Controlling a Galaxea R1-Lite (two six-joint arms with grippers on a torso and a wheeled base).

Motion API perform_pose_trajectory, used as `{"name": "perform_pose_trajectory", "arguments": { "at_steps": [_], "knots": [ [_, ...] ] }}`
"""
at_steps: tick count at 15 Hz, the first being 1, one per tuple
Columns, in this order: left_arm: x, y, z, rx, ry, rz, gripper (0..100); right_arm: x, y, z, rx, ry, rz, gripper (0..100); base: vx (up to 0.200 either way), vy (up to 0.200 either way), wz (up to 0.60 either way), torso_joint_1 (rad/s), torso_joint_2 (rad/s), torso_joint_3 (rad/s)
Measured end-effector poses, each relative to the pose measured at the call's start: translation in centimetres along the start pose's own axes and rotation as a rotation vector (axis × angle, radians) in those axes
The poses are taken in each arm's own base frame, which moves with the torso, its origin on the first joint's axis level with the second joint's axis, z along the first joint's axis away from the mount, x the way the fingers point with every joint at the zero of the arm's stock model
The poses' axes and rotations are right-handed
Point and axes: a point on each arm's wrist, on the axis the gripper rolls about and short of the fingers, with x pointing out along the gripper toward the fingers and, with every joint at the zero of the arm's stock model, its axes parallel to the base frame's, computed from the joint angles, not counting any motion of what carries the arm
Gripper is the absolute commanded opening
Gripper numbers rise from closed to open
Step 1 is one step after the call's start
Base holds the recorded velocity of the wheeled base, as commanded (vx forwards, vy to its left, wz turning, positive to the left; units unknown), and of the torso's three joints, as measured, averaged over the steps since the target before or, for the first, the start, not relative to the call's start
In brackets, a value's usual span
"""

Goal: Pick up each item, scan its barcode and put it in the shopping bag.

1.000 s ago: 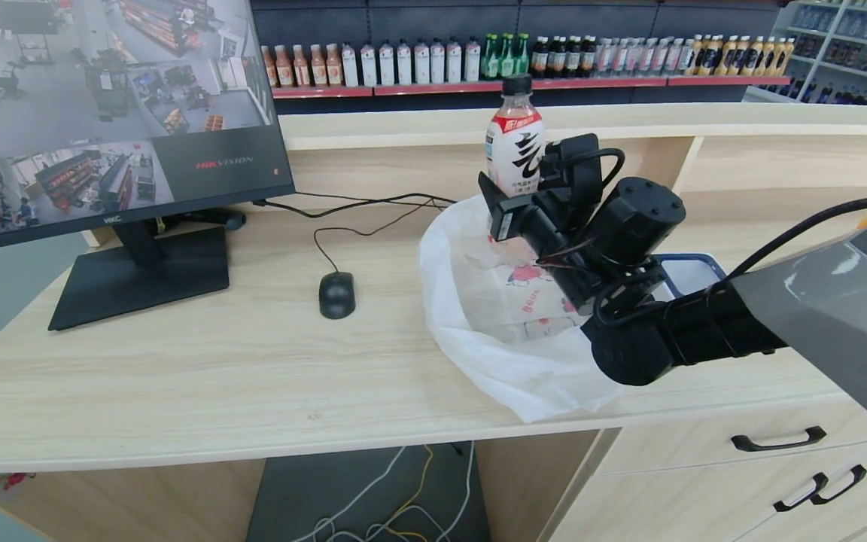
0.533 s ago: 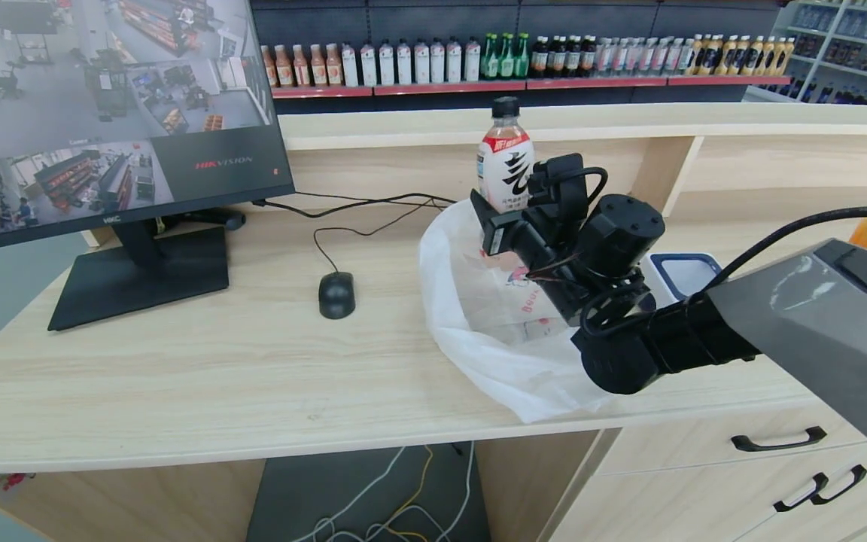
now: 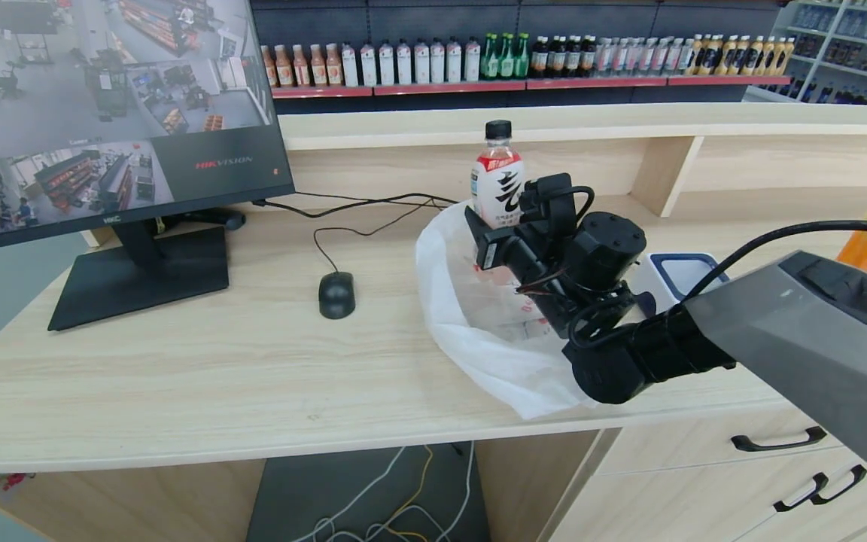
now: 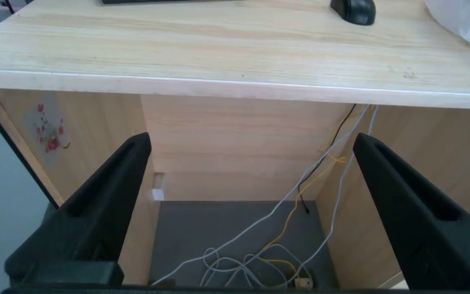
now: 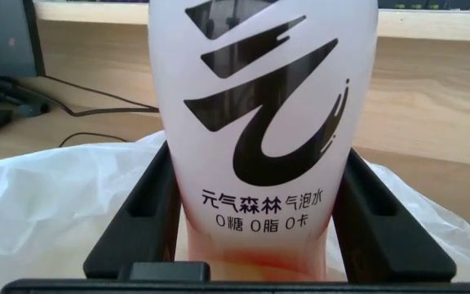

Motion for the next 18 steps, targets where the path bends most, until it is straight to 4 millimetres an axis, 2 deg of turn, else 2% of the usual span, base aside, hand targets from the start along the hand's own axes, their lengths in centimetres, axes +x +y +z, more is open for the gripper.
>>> {"name": "perform_pose_trajectory", "arguments": {
  "at_steps": [7, 18],
  "knots": [
    [0.0, 0.0, 0.0, -0.002, 0.0, 0.0, 100, -1.5, 0.1, -2.1, 0.029, 0.05, 0.006, 0, 0.0, 0.0, 0.0, 0.0, 0.0, 0.0],
    [0.0, 0.0, 0.0, -0.002, 0.0, 0.0, 100, -2.1, 0.1, -2.8, 0.031, 0.087, 0.011, 0, 0.0, 0.0, 0.0, 0.0, 0.0, 0.0]
  ]
}}
